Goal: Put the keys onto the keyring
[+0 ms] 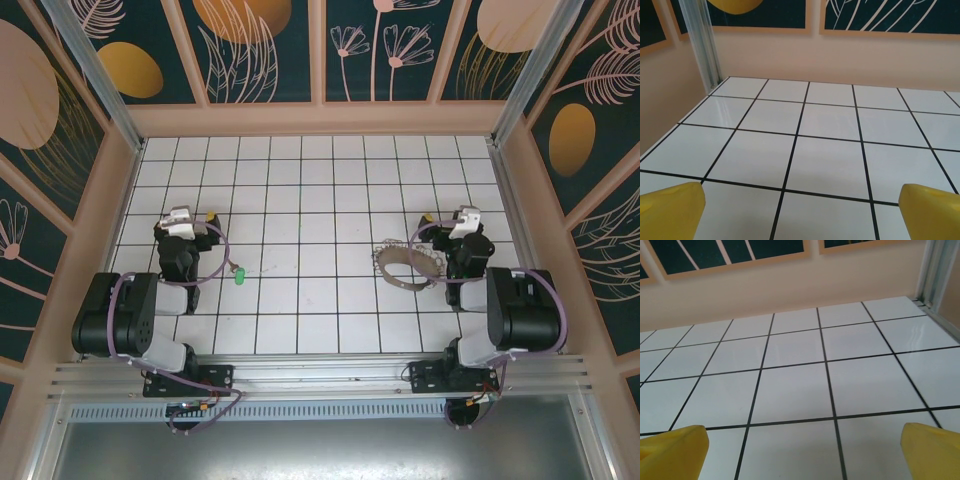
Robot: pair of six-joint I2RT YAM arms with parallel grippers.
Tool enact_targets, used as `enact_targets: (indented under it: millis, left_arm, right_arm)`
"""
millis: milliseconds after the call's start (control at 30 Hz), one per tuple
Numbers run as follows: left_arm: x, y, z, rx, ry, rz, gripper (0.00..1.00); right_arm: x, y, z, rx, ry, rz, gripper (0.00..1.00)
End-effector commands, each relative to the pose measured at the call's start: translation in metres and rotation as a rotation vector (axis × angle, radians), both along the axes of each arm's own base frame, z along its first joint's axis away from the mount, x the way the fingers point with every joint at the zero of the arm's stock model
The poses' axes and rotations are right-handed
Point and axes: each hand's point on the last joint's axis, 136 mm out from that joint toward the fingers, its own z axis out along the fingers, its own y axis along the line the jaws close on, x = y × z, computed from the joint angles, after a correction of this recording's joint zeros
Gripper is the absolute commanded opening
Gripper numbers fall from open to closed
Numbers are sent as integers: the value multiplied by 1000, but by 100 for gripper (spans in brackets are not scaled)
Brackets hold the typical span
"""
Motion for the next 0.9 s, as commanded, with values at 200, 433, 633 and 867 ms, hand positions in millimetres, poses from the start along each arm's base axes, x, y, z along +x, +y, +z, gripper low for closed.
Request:
enact_targets:
  millis: [200, 433, 633, 867]
  left_arm:
    - [13, 2, 23, -29, 40, 11, 99]
    - [22, -10, 61, -238, 52, -17, 99]
    - [29, -35, 75, -452, 124, -75, 98]
    - [23, -96, 79, -564, 185, -184, 99]
  right_arm:
    - [17, -54, 25, 196, 141, -357, 99]
    - [25, -50, 21, 315, 338, -400, 98]
    - [10, -17, 4, 392, 519, -292, 84]
    - [-41, -17, -27, 411, 711, -367, 81]
